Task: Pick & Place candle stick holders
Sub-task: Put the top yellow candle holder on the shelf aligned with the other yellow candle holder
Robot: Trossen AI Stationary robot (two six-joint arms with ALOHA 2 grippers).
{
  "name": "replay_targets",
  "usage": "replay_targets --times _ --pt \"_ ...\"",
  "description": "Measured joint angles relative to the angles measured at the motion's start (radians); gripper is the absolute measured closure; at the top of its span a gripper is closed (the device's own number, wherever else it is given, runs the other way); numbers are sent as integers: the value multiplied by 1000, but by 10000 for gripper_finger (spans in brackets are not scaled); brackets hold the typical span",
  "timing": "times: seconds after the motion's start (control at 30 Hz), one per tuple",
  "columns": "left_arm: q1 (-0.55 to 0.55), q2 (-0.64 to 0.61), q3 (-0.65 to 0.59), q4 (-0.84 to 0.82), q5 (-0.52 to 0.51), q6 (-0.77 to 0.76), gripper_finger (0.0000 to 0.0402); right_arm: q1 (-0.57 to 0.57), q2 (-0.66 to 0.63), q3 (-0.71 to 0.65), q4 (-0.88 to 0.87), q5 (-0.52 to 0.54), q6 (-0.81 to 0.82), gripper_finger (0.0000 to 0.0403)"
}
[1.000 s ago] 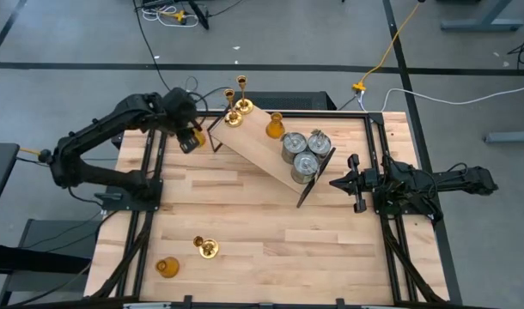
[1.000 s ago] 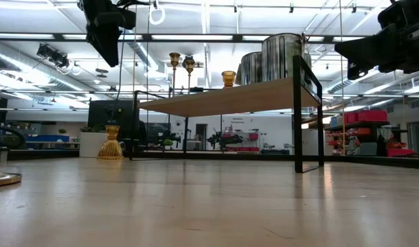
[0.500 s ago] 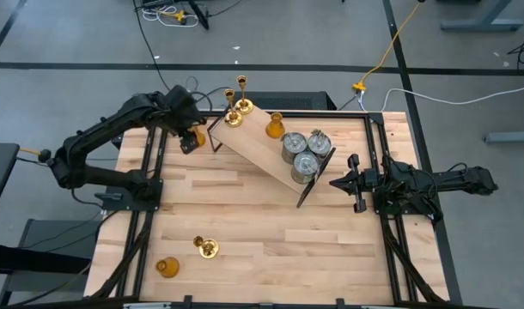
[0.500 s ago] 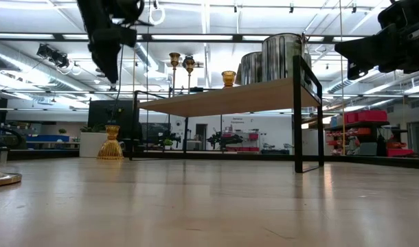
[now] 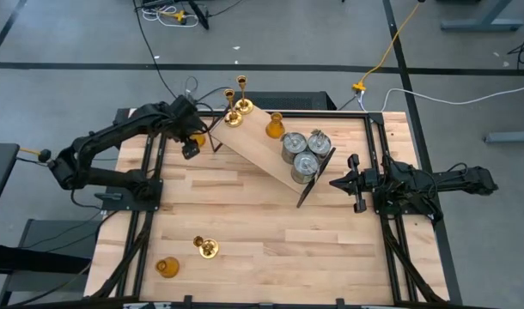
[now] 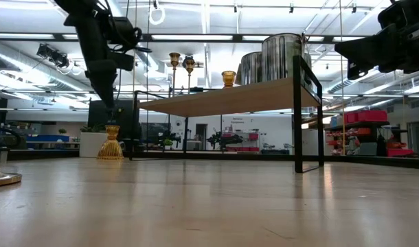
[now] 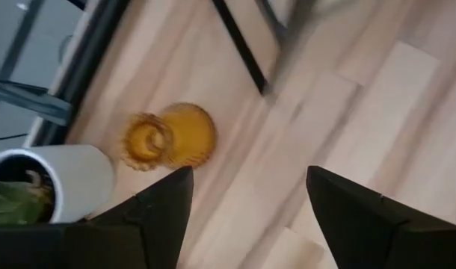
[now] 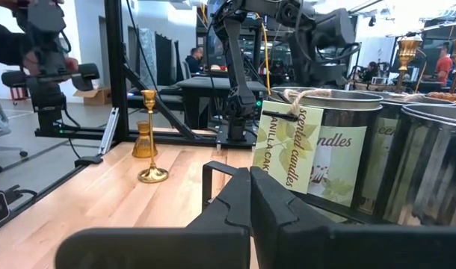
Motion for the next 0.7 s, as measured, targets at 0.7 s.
replay_targets --times 0.7 --pt "61 62 -8 85 -40 51 140 0 0 0 0 0 0 400"
